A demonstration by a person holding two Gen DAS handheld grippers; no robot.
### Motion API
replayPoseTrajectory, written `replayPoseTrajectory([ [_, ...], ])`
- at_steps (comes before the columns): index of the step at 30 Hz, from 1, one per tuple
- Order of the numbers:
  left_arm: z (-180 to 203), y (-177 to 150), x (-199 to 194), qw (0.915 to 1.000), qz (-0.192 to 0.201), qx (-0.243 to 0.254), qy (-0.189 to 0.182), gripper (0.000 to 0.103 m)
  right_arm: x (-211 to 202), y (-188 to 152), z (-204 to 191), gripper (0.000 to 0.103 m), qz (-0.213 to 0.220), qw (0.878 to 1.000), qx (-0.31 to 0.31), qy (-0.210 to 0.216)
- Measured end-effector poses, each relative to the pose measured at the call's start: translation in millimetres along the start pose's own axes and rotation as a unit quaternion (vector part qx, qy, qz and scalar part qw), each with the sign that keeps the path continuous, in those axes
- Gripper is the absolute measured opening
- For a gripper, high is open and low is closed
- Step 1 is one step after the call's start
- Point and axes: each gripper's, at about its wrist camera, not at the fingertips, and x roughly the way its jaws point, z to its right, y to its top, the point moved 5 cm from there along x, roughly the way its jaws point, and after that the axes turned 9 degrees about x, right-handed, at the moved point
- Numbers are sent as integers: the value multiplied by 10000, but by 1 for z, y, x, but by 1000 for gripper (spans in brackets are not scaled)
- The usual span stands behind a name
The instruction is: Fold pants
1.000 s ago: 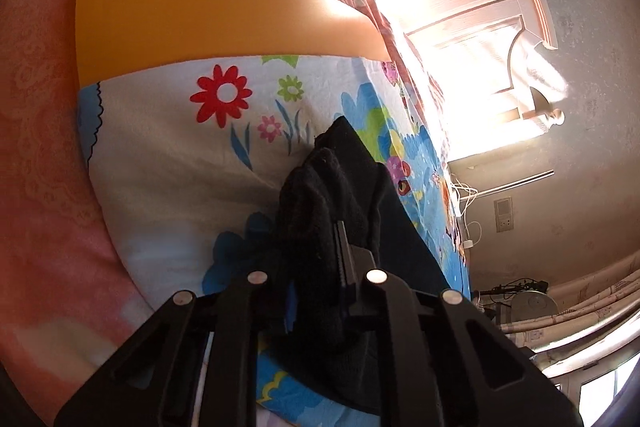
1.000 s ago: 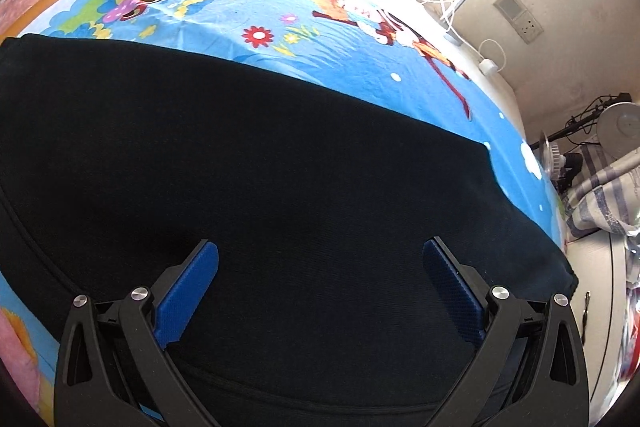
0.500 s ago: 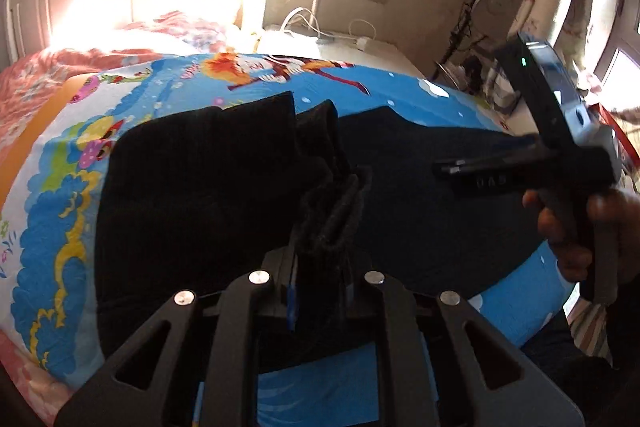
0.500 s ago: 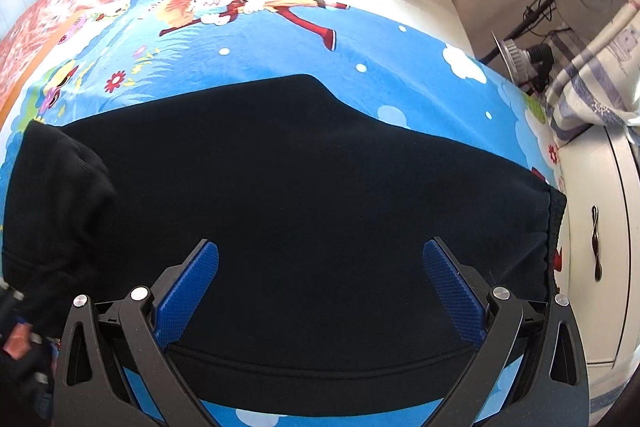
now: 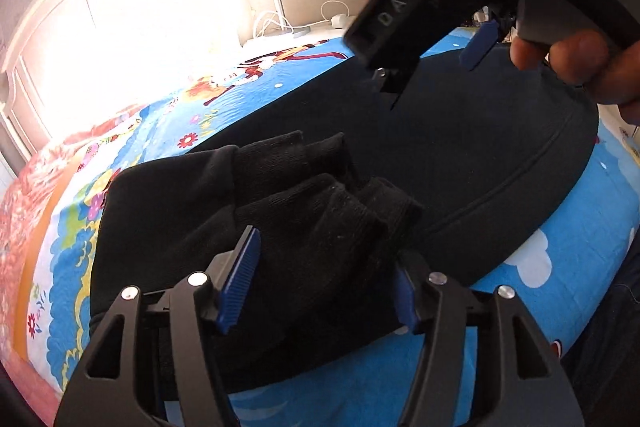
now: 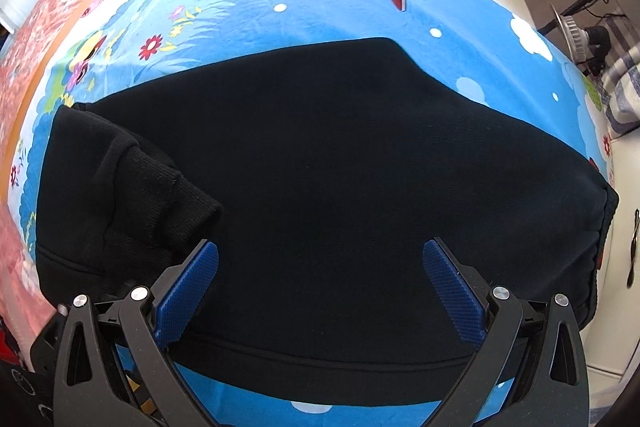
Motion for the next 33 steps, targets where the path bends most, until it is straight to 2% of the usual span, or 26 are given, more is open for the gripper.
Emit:
replayPoseTrajectory([
  [1, 1, 3, 5, 9999, -24, -88, -113, 17, 1, 2, -7, 88, -61, 9999, -76, 29],
  [3, -1, 17, 4, 9997, 108, -159, -162, 11, -14, 10, -7, 86, 90, 9999, -68, 51],
  [7, -24, 61, -15, 9953, 856, -451, -107, 11, -61, 29, 22, 91, 909, 9952, 218, -275],
  [9, -14, 69, -5, 9961, 803, -230, -276, 11, -60, 30, 36, 92, 1027, 9929, 255, -536],
  [11, 2, 65, 19, 9951, 622, -252, -725, 13, -44, 27, 45, 91, 916, 9931, 253, -691],
  [13, 12, 56, 43, 9909, 401, -516, -1175, 21, -24, 21, 48, 91, 733, 9947, 279, -669],
  [14, 13, 54, 45, 9891, 484, -638, -1237, 27, -15, 17, 47, 89, 653, 9957, 238, -611],
  [16, 8, 53, 32, 9797, 740, -966, -1595, 64, 0, 12, 42, 83, 513, 9975, 112, -480],
  [17, 2, 51, 22, 9748, 859, -1166, -1696, 67, 5, 11, 40, 82, 485, 9979, 88, -413],
  [20, -33, 33, -17, 9614, 1166, -1752, -1775, 67, 6, 6, 36, 83, 591, 9980, 201, -131],
  [23, -96, -8, -65, 9356, 1629, -2677, -1627, 67, 8, 3, 28, 84, 597, 9976, 299, 192],
  [26, -155, -68, -87, 9042, 1678, -3736, -1215, 65, 15, 1, 15, 84, 444, 9981, 308, 300],
  [27, -166, -86, -86, 8947, 1606, -3971, -1266, 52, 16, 0, 12, 84, 474, 9981, 327, 221],
  [28, -172, -102, -83, 8805, 1538, -4226, -1499, 34, 18, 1, 10, 84, 530, 9979, 354, 144],
  [29, -175, -117, -78, 8564, 1587, -4533, -1894, 30, 20, 1, 9, 84, 556, 9977, 384, 77],
  [30, -176, -131, -73, 8286, 1686, -4832, -2269, 29, 23, 0, 8, 84, 569, 9974, 431, 34],
  [32, -173, -152, -63, 7864, 1783, -5336, -2552, 30, 22, -3, 8, 84, 696, 9962, 531, -13],
  [33, -174, -156, -58, 7641, 1875, -5563, -2675, 30, 20, -5, 6, 76, 761, 9958, 517, -21],
])
